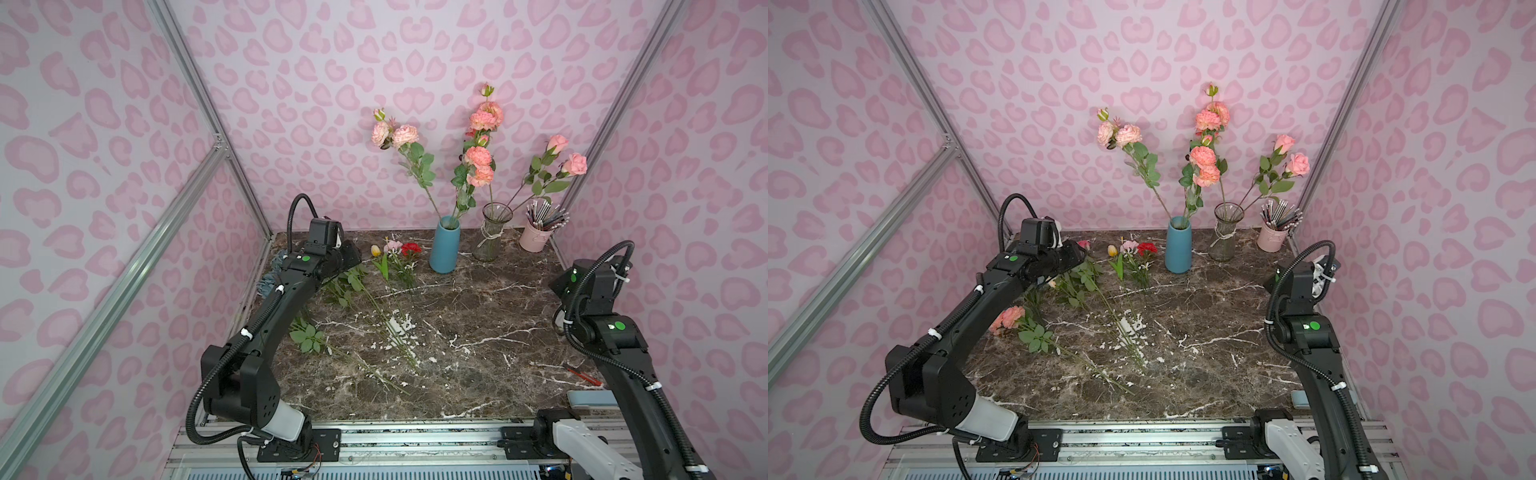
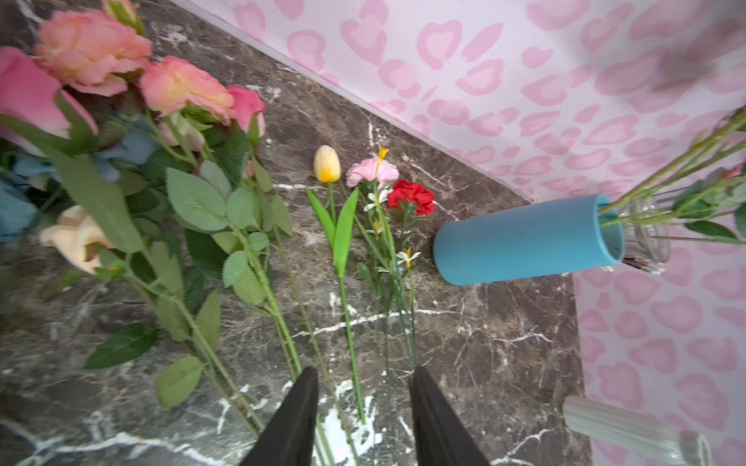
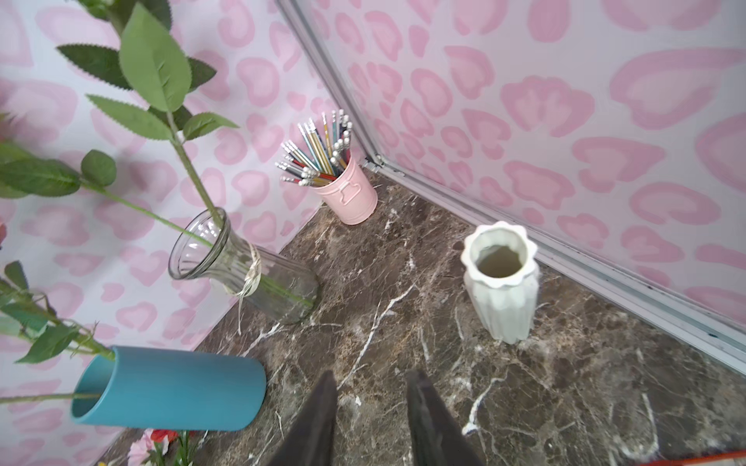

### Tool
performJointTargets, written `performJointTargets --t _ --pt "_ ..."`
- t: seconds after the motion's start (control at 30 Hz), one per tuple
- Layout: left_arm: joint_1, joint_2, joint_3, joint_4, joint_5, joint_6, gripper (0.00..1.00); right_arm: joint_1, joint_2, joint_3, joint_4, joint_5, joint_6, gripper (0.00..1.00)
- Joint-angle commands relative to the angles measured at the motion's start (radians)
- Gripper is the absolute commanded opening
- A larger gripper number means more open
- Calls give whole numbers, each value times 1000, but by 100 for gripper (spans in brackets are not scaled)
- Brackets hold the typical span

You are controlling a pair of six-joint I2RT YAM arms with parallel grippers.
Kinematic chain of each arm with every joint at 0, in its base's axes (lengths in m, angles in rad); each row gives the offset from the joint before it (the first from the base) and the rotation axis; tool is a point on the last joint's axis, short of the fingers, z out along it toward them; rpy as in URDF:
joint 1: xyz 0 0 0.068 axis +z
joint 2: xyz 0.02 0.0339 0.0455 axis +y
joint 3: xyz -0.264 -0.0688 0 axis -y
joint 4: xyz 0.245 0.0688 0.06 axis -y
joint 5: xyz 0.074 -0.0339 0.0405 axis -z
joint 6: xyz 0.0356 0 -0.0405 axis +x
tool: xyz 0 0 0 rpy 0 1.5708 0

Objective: Place the pink flowers into the vase
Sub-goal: Move the vase to the center of the board, then pick up the vase from the center of the board.

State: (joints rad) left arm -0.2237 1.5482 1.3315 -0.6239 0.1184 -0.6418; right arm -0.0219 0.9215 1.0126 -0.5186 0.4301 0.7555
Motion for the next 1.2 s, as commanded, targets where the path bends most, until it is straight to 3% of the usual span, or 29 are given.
performJointTargets --t 0.0,0.37,0.47,0.7,1.17 --pt "11 -29 -15 2 -16 69 42 -69 -1 13 -34 -69 6 34" --pt "18 -95 -88 21 -72 113 42 -442 48 -19 1 -481 -83 34" --pt "20 -96 -87 14 -81 122 42 -503 74 -7 -18 -542 -104 34" --pt "62 -110 -90 14 -70 126 43 -533 134 51 -81 -606 -149 34" --pt "106 -89 -98 20 -28 119 43 -537 218 141 -206 -605 -205 34"
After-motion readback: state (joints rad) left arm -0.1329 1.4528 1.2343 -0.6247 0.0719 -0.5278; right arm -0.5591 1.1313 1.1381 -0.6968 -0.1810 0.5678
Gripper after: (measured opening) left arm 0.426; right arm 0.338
